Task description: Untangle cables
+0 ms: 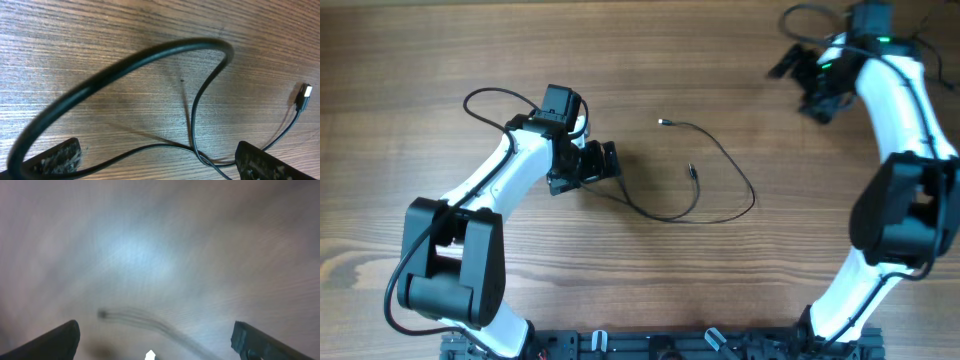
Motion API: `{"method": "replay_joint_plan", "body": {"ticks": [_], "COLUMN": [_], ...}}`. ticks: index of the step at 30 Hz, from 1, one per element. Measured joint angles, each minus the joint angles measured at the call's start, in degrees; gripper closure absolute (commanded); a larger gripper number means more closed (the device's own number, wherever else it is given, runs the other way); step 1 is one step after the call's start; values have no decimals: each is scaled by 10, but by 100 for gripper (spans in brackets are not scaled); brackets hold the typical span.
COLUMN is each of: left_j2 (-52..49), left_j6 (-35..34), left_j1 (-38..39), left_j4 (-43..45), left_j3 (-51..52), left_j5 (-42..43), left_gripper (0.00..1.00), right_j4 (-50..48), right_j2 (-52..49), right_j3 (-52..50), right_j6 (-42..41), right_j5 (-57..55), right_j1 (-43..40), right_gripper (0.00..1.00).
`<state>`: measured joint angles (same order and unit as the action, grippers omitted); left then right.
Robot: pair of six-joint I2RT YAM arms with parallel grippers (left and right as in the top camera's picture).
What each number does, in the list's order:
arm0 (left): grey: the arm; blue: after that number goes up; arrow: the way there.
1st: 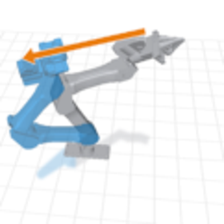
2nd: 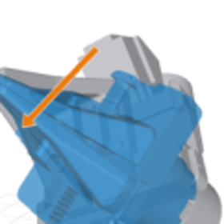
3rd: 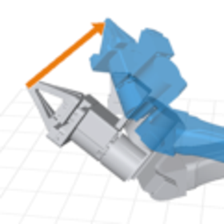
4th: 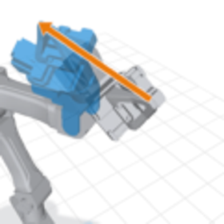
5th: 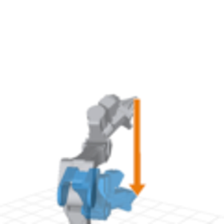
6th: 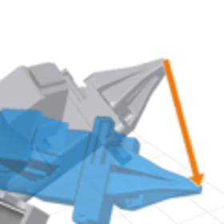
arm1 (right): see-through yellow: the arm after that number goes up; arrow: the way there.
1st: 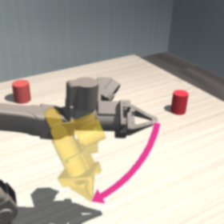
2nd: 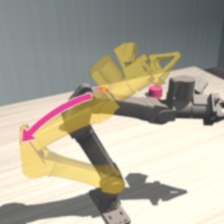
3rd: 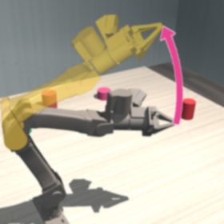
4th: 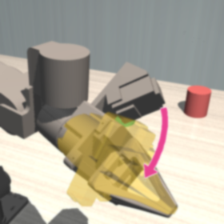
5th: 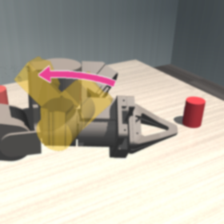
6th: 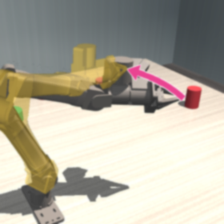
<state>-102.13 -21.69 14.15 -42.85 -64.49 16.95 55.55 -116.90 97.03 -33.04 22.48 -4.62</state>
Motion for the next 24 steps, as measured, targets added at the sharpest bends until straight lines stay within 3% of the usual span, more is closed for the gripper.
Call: {"method": "replay_joint_plan", "body": {"ticks": [8,18,24], "left_j2": [0,0,0], "left_j6": [0,0,0], "left_j1": [0,0,0], "left_j4": [0,0,0], "left_j3": [0,0,0], "left_j5": [0,0,0], "left_gripper": [0,0,0], "right_j4": [123,263,352], "right_j2": [12,237,298], "right_j3": [-4,-10,-10], "right_j6": [-32,-48,-145], "right_j5": [22,-63,-101], "right_j1": [47,58,119], "right_gripper": [0,0,0]}}
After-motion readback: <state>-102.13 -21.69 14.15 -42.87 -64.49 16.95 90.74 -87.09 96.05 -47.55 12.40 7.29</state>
